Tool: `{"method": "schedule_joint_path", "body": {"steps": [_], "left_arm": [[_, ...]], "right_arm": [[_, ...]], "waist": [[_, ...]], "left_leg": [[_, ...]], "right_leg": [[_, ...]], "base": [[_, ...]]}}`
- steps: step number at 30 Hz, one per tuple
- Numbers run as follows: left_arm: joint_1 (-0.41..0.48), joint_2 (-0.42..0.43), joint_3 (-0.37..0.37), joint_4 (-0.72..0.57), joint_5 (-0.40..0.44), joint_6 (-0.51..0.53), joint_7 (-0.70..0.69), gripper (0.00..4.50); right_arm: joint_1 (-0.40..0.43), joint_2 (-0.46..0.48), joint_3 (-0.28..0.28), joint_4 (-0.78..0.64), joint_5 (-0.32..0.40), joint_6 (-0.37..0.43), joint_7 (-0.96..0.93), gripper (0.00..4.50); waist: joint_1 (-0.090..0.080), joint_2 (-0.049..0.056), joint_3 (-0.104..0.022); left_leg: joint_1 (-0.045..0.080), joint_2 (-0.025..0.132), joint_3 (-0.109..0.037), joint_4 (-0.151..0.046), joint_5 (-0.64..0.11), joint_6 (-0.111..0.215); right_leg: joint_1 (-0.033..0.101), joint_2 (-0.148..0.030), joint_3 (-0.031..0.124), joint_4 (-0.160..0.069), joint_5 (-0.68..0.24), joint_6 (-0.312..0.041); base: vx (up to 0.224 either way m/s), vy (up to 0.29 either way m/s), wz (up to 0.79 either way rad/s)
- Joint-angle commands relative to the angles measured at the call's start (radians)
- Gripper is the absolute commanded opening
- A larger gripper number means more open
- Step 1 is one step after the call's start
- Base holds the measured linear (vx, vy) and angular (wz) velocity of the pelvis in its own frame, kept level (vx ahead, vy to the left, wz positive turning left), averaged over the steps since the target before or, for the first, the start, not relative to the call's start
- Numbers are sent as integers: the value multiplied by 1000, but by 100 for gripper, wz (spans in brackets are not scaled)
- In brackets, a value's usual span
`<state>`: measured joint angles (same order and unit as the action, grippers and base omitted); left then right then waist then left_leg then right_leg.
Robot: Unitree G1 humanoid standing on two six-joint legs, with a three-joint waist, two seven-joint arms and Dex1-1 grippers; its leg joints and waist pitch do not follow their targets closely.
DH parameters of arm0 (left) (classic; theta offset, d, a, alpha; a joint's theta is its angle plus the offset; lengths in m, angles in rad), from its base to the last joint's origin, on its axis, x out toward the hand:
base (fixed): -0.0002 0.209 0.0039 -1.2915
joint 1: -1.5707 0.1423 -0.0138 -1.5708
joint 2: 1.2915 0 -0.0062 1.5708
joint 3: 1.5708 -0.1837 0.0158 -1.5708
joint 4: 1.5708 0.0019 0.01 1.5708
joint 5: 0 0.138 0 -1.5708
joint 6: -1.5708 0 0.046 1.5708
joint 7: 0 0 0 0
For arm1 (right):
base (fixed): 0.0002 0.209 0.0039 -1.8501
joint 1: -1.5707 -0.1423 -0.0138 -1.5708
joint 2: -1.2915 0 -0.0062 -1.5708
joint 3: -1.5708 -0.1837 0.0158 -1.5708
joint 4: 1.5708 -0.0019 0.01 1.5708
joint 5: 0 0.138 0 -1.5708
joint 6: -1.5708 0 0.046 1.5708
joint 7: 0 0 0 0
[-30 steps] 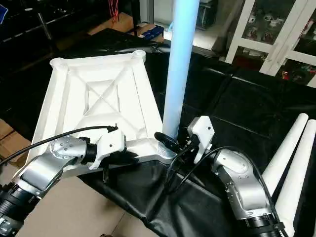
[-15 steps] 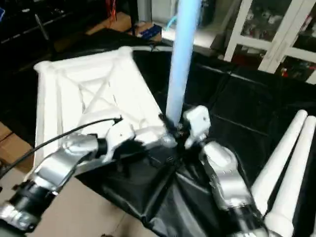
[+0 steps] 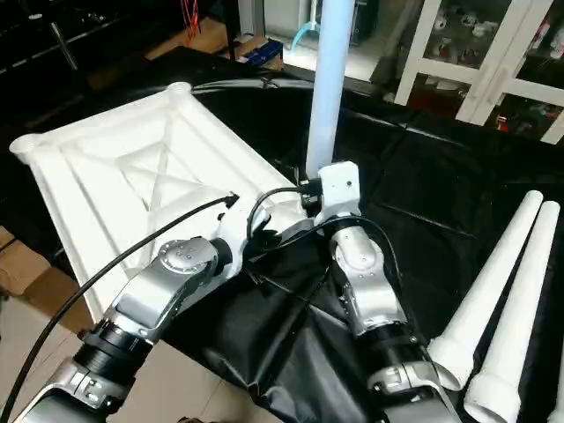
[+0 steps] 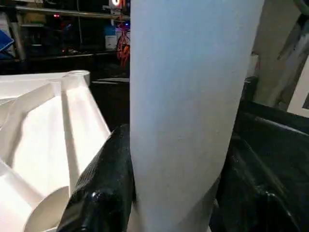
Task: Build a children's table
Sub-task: Pick table leg
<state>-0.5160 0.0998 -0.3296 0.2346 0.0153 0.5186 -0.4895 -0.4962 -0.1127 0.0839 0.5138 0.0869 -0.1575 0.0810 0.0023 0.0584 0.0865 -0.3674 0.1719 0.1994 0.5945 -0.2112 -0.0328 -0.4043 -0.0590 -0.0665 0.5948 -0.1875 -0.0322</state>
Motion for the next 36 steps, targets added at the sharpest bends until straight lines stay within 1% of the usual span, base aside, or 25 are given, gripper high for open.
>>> {"method": "schedule_joint_path", "body": {"steps": [1,2,4,6,7,9,10,11,13,15,16,20,21,23,25,27,28,29,30,31,32,33,34,35,36], "left_arm": [[-60,5,73,-127,-18,-39,12,0],[-58,10,71,-131,-19,-38,6,0],[-52,20,65,-138,-19,-38,-8,0],[-49,23,62,-141,-19,-36,-11,0],[-46,26,58,-144,-21,-34,-13,0],[-43,27,54,-147,-23,-32,-17,0],[-43,28,54,-146,-24,-33,-17,0],[-44,28,55,-145,-24,-33,-17,0],[-46,30,56,-143,-26,-34,-16,0],[-48,33,57,-142,-26,-34,-17,0],[-48,34,57,-142,-26,-34,-19,0],[-49,39,55,-140,-24,-38,-23,0],[-49,39,56,-139,-25,-38,-23,0],[-52,39,55,-136,-25,-41,-25,0],[-54,42,53,-135,-24,-43,-27,0],[-56,43,52,-134,-26,-45,-28,0],[-56,44,52,-134,-27,-46,-29,0],[-57,45,51,-134,-27,-47,-29,0],[-57,46,50,-132,-27,-49,-31,0],[-58,46,50,-131,-27,-50,-31,0],[-58,47,49,-131,-27,-50,-32,0],[-58,48,48,-130,-27,-52,-33,0],[-59,48,47,-129,-27,-53,-35,0],[-59,49,47,-128,-26,-54,-36,0],[-59,49,47,-127,-26,-55,-36,0]], "right_arm": [[58,-7,-46,188,-5,70,-26,184],[54,-1,-53,186,11,60,-10,184],[49,10,-67,180,40,44,18,184],[44,14,-71,180,48,33,31,184],[37,17,-75,187,50,15,36,184],[33,21,-80,189,61,6,50,184],[31,19,-77,191,54,1,47,184],[29,15,-71,190,44,-3,42,184],[22,12,-66,191,35,-15,51,184],[14,13,-70,197,33,-28,63,184],[11,13,-72,201,33,-34,67,184],[3,12,-78,208,41,-45,84,184],[2,12,-80,207,44,-48,88,219],[2,10,-78,197,46,-52,97,219],[2,10,-80,183,48,-51,105,259],[2,8,-84,167,54,-54,118,264],[3,8,-85,158,58,-54,123,274],[4,7,-87,148,62,-54,129,289],[5,4,-88,134,68,-55,139,300],[5,3,-88,128,71,-55,143,300],[6,2,-89,120,74,-55,148,310],[6,1,-93,110,80,-54,157,310],[7,-2,-98,95,87,-53,168,319],[8,-3,-100,90,89,-52,170,332],[8,-5,-102,83,92,-50,172,348]], "waist": [[9,-8,-71],[8,-8,-70],[10,-7,-74],[11,-6,-74],[11,-7,-76],[11,-8,-77],[12,-8,-77],[12,-6,-77],[13,-8,-79],[13,-6,-80],[12,-7,-80],[13,-6,-79],[13,-6,-80],[14,-6,-81],[16,-5,-83],[19,-4,-85],[23,-5,-88],[23,-8,-94],[28,-3,-100],[30,-3,-102],[30,-3,-102],[36,-3,-100],[39,-4,-96],[40,-4,-92],[41,-2,-89]], "left_leg": [[1,60,-34,-60,-58,123],[1,60,-33,-60,-58,125],[3,62,-33,-58,-47,136],[2,61,-33,-57,-34,142],[2,62,-33,-55,-19,152],[0,60,-33,-53,-11,161],[0,60,-33,-52,-7,165],[0,60,-33,-51,-7,165],[0,60,-33,-50,-5,166],[1,60,-33,-48,0,168],[0,59,-33,-48,-3,170],[1,60,-33,-48,-14,167],[1,60,-33,-47,-17,165],[1,60,-33,-47,-18,163],[1,60,-33,-44,0,168],[2,60,-33,-42,12,173],[-2,58,-32,-38,30,183],[-5,56,-35,-34,60,191],[-8,56,-37,-24,119,217],[-12,57,-38,-17,155,243],[-12,57,-38,-17,155,243],[-17,56,-35,-11,149,261],[-20,56,-34,-11,113,258],[-20,57,-34,-13,87,253],[-17,60,-34,-17,37,231]], "right_leg": [[59,-92,55,-54,-34,-270],[58,-92,56,-55,-33,-272],[58,-92,56,-51,-15,-276],[58,-91,55,-48,4,-280],[59,-91,54,-45,25,-286],[60,-92,54,-43,33,-291],[60,-92,54,-43,31,-292],[59,-92,53,-43,27,-292],[61,-91,53,-42,22,-293],[59,-91,52,-41,26,-295],[59,-91,53,-41,27,-297],[59,-90,52,-42,11,-297],[59,-90,52,-41,8,-298],[59,-90,52,-41,6,-297],[59,-89,53,-37,30,-299],[59,-90,53,-35,45,-307],[60,-90,54,-30,73,-306],[63,-89,54,-22,107,-305],[56,-87,53,-10,176,-308],[50,-84,51,-4,216,-311],[50,-84,51,-4,216,-311],[43,-85,51,-4,212,-314],[41,-85,50,-8,169,-313],[41,-86,49,-13,132,-310],[39,-87,49,-21,57,-301]], "base": [[0,0,0],[0,0,0],[0,0,0],[0,0,0],[0,0,0],[0,0,0],[0,0,0],[0,0,0],[0,0,0],[0,0,0],[0,0,0],[0,0,0],[0,0,0],[0,0,0],[0,0,0],[0,0,0],[0,0,0],[0,0,0],[0,0,0],[0,0,0],[0,0,0],[0,0,0],[0,0,0],[0,0,0],[0,0,0]]}}
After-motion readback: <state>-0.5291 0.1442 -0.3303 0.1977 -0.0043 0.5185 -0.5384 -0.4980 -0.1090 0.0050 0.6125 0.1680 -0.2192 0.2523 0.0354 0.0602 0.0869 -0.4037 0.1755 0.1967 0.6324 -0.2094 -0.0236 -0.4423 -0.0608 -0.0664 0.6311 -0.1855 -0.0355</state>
